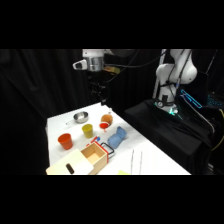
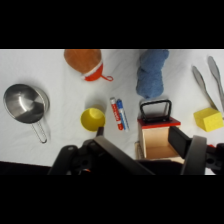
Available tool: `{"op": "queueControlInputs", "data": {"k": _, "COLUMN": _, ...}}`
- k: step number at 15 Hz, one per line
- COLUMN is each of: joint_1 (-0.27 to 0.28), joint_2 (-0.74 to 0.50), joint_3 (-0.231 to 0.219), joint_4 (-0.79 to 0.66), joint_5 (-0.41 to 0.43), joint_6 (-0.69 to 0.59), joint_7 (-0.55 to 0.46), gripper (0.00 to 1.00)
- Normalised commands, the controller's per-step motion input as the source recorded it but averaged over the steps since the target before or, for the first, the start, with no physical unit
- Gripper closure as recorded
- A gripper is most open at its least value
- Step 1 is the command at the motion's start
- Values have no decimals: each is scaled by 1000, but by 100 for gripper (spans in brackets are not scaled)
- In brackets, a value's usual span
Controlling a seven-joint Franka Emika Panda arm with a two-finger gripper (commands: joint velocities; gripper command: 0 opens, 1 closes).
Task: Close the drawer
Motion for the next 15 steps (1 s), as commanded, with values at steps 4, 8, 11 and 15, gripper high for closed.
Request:
{"op": "queueControlInputs", "data": {"k": 4, "joint_1": -8, "joint_2": -19, "joint_3": 33, "joint_4": -40, "joint_5": 4, "joint_6": 66, "joint_7": -14, "gripper": 0}}
{"op": "queueControlInputs", "data": {"k": 8, "joint_1": 41, "joint_2": -146, "joint_3": 69, "joint_4": -151, "joint_5": -16, "joint_6": 112, "joint_7": 40, "gripper": 0}}
{"op": "queueControlInputs", "data": {"k": 11, "joint_1": 59, "joint_2": -176, "joint_3": 71, "joint_4": -205, "joint_5": 5, "joint_6": 199, "joint_7": 55, "gripper": 0}}
{"op": "queueControlInputs", "data": {"k": 15, "joint_1": 49, "joint_2": -195, "joint_3": 47, "joint_4": -269, "joint_5": 87, "joint_6": 338, "joint_7": 35, "gripper": 0}}
